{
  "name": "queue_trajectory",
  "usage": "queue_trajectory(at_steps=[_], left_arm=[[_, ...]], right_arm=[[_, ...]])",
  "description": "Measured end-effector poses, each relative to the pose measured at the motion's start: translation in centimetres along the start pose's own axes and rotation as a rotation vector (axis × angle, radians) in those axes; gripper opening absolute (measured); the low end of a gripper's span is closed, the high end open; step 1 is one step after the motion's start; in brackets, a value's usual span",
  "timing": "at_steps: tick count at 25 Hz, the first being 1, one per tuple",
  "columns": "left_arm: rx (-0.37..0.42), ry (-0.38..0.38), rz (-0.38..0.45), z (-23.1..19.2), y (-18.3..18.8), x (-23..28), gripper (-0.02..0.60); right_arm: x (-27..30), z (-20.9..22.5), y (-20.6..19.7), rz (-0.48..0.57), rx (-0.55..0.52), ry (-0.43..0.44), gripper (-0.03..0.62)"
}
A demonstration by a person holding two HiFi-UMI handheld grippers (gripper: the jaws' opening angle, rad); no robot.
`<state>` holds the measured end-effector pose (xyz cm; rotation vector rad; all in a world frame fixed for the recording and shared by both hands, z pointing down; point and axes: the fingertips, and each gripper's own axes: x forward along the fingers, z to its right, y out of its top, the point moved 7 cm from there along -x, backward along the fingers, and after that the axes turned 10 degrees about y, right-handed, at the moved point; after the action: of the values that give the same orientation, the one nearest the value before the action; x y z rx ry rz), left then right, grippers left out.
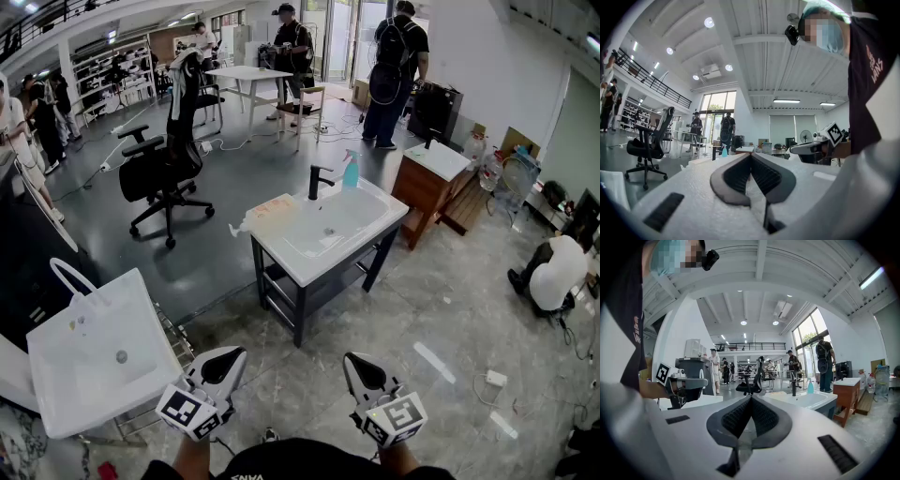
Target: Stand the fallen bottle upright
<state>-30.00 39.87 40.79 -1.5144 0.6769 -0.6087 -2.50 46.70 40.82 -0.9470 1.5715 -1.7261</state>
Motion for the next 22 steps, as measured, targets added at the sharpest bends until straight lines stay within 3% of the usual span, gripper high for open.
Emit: queue_trajectory(at_steps=[7,9,12,13,15,19,22], left_arm=[[-0.002,-0.066,-0.047,-2.2,-1.2,1.1,0.023],[-0.026,-0.086,-0.068,-3.1,-1.6,1.5,0.026],[-0.066,-0.116,-0.079,-4.4,-2.1,2.1,0.032],[-0.079,-0.124,-0.085,-4.8,-2.4,2.4,0.065],[-0.112,-0.132,-0.099,-5.7,-3.2,3.3,0.207],[-0.147,-0.139,-0.095,-6.1,-3.9,6.0,0.233],[-0.163,-0.102,-0.109,-6.3,-4.4,8.7,0.250]], right_arm=[[2.5,0.2,-0.2,0.043,0.061,-0.039,0.007],[3.4,0.3,-0.4,0.042,0.054,-0.062,0.103],[4.3,0.6,-0.7,0.037,0.051,-0.103,0.122],[4.6,0.7,-0.9,0.035,0.053,-0.113,0.149],[5.2,1.1,-1.4,0.026,0.063,-0.122,0.176],[6.0,3.3,-2.4,0.003,0.065,-0.122,0.215],[6.8,6.5,-2.8,-0.005,0.071,-0.104,0.235]])
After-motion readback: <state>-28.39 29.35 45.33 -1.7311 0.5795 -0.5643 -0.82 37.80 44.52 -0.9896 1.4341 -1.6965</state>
